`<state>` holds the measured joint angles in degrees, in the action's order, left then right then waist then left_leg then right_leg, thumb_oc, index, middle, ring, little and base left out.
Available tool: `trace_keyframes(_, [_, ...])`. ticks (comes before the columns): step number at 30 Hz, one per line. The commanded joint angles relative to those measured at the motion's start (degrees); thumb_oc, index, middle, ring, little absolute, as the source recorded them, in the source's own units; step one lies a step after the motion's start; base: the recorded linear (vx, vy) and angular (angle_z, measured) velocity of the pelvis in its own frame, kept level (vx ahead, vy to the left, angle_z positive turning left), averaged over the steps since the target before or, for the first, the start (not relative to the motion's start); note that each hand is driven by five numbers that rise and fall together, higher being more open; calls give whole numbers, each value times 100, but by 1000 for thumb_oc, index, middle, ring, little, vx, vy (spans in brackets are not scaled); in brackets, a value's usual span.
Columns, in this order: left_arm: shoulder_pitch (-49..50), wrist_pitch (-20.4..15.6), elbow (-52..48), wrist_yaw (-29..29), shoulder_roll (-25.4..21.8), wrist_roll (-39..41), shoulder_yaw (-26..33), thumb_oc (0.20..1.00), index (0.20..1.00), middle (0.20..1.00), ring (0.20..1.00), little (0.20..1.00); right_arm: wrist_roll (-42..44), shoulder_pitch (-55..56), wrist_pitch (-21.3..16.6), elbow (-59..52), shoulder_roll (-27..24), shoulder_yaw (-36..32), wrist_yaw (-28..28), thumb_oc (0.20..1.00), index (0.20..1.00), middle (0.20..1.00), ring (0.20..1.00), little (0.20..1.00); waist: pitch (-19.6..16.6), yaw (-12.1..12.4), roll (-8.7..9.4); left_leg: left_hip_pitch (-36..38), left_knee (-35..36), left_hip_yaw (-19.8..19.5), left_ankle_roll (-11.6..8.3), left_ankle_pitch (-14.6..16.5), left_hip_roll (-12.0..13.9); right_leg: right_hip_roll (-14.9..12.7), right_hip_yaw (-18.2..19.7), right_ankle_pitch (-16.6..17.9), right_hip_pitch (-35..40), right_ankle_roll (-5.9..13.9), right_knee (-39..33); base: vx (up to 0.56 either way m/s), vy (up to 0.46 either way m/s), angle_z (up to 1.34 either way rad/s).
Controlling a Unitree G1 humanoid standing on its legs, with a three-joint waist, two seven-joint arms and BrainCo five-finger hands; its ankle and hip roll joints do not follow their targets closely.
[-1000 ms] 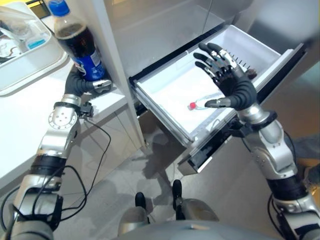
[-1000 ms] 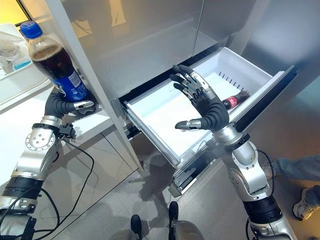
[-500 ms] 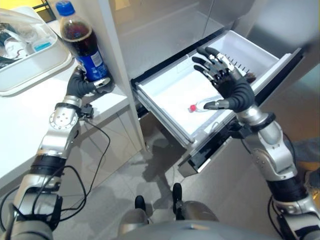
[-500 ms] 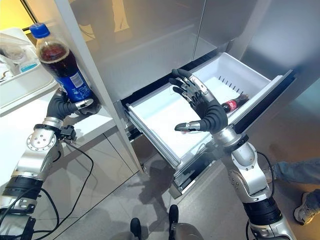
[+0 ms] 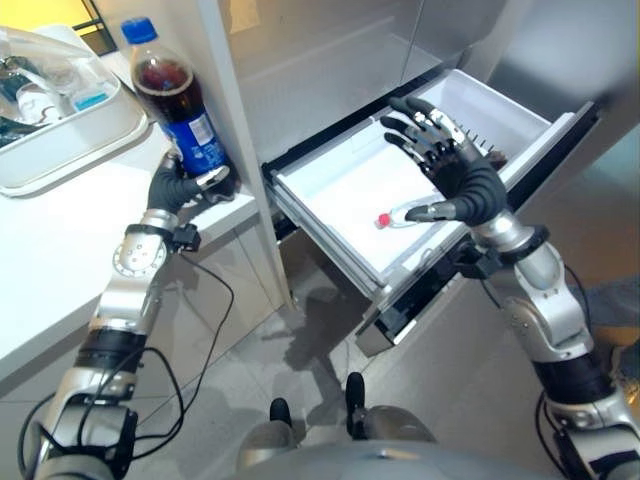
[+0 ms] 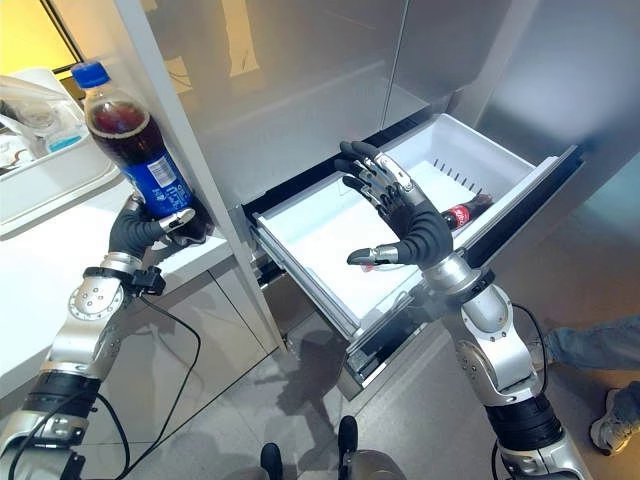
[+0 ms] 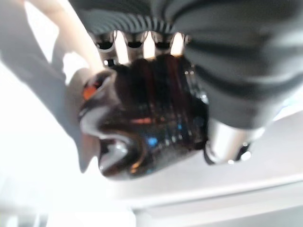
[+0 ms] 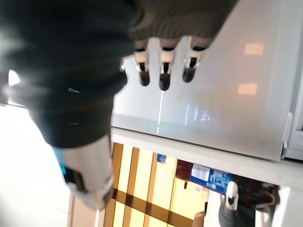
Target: Take the drinks into the refrigerator
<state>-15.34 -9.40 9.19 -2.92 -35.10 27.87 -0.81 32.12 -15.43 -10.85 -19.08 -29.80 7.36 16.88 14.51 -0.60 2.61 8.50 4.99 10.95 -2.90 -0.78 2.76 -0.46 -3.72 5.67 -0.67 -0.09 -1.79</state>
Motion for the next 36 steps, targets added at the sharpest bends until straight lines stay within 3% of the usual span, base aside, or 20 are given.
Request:
trace_keyframes(1, [-199,-521,-464,-169,-14,323,246,200,200,200,200,200,-99,79,-164,-275,41,-240,-70,1000,1000,1000,1000,1000,-250,80,-93,195,-31,-301,103,451,-52,-252,-105,-632,-5,526,904,0,0,0])
trace_keyframes(10, [1106,-638,-2187,-877,-224,1049,1051,200,200,200,200,200,-39,255,-87,368,-475,-667,53,1000,1000,1000,1000,1000,-399,300,-90,127,1,-454,115,416,-145,-318,-221,-504,247,536,560,-9,-6,4])
trace_keyframes(19, [1415,-593,-2874,-1229,-373,1462,1014,200,200,200,200,200,502,55,124,1245,-1059,-419,271,1000,1000,1000,1000,1000,-477,419,-46,135,1,-572,125,414,-197,-398,-346,-479,349,563,538,3,-1,15])
trace_keyframes(24, [1504,-515,-3156,-1447,-716,1679,746,200,200,200,200,200,1279,-275,433,1746,-1644,101,626,1000,1000,1000,1000,1000,-488,520,32,152,1,-610,122,398,-201,-431,-391,-477,375,575,564,-3,-7,2])
trace_keyframes(27, [1510,-417,-3336,-1672,-1121,1915,352,200,200,200,200,200,1970,-772,725,2020,-2181,882,1063,1000,1000,1000,1000,1000,-497,569,74,174,1,-623,106,378,-196,-439,-419,-475,378,576,589,-10,-12,6])
trace_keyframes(30, [1441,-400,-3415,-1822,-1444,1966,-23,200,200,200,200,200,2358,-1316,792,2185,-2391,1458,1219,1000,1000,1000,1000,1000,-513,599,93,205,1,-630,96,370,-188,-439,-420,-478,403,590,590,0,0,0])
trace_keyframes(36, [1173,-249,-3439,-2029,-1770,2142,-806,200,200,200,200,200,2734,-2266,697,2544,-2095,2114,1100,1000,1000,1000,1000,1000,-524,611,75,251,1,-565,83,369,-174,-429,-388,-470,414,608,581,0,0,0])
